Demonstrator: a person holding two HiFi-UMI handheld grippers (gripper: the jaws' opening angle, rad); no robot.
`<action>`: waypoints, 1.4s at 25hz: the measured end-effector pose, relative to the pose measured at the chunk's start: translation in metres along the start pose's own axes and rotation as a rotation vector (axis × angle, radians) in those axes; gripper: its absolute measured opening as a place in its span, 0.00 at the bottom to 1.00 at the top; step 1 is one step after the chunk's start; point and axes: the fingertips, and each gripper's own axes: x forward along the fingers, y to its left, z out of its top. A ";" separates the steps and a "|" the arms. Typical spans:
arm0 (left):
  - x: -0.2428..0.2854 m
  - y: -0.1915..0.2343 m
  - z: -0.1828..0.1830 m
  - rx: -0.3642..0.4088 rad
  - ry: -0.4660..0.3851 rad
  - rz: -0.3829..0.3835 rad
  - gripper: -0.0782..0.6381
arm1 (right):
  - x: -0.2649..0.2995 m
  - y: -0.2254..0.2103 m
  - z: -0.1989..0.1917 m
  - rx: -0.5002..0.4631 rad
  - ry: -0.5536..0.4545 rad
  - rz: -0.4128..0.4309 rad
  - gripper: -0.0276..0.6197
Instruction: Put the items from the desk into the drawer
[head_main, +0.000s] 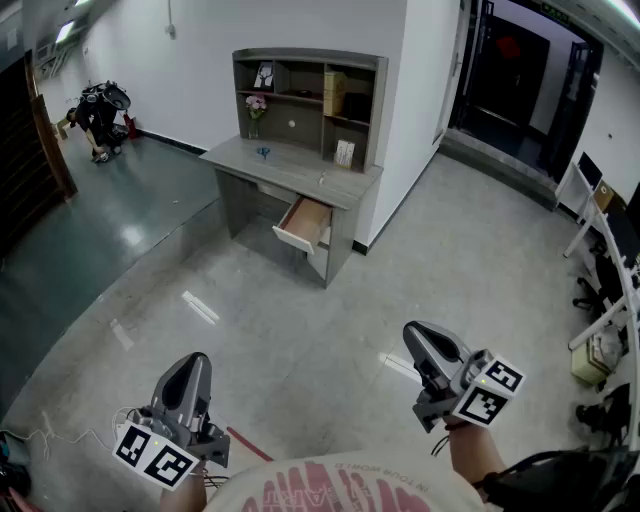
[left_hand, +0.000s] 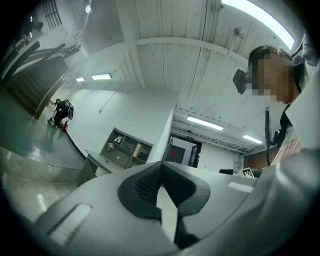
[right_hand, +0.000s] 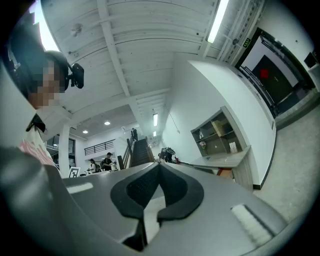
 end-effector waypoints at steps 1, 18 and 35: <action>0.000 -0.001 0.000 0.006 0.001 -0.001 0.14 | 0.000 0.000 0.000 -0.001 -0.002 -0.004 0.05; -0.015 0.020 0.011 0.058 0.008 -0.004 0.14 | 0.013 0.011 0.001 0.107 -0.106 0.030 0.05; 0.026 0.089 -0.005 0.014 0.026 0.015 0.13 | 0.098 -0.028 -0.029 0.086 -0.023 0.024 0.05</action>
